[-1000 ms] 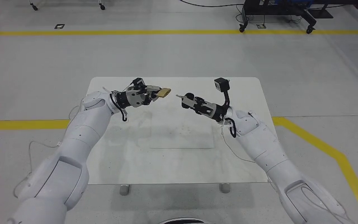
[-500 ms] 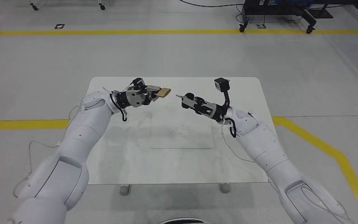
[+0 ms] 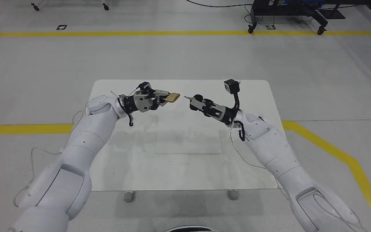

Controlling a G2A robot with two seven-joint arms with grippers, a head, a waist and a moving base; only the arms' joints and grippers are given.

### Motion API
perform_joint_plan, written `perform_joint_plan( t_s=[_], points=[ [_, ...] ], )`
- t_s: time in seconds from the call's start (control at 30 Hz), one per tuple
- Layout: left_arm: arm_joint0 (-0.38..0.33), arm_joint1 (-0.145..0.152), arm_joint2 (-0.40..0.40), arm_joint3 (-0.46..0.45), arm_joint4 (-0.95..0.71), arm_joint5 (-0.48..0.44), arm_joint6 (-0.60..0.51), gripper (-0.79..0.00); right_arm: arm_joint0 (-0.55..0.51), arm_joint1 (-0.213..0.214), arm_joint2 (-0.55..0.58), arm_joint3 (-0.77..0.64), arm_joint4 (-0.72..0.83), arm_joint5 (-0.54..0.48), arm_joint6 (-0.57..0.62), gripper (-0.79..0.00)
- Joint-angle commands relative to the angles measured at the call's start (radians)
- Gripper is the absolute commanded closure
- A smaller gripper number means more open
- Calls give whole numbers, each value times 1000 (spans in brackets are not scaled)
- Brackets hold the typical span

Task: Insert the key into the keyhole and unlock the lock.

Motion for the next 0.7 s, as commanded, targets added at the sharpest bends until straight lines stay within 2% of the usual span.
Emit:
perform_joint_plan(
  t_s=[0.0, 0.13, 0.23, 0.3, 0.37, 0.43, 0.53, 0.67],
  points=[
    [5, 4, -8, 1, 7, 25, 8, 0, -1, 11, 31, -9, -51, -4, 7, 0],
    [14, 5, -2, 0, 33, 103, -30, 0, -22, 40, 125, -79, -309, -29, -25, 0],
    [14, 0, 7, 3, 53, 127, -64, 0, -64, 51, 173, -163, -482, -8, -91, 0],
    [12, -3, 9, 10, 59, 125, -68, 0, -90, 54, 187, -202, -537, 10, -127, 0],
    [12, -8, 9, 14, 52, 130, -68, 0, -109, 54, 206, -234, -565, 80, -184, 0],
    [12, -13, 9, 19, 50, 120, -68, 0, -127, 43, 199, -251, -518, 189, -264, 0],
    [13, -20, 10, 22, 55, 81, -68, 0, -116, 27, 155, -240, -468, 265, -297, 0],
    [17, -33, 4, 32, 41, 46, -64, 0, -89, 2, 77, -204, -511, 325, -370, 0]
  ],
)
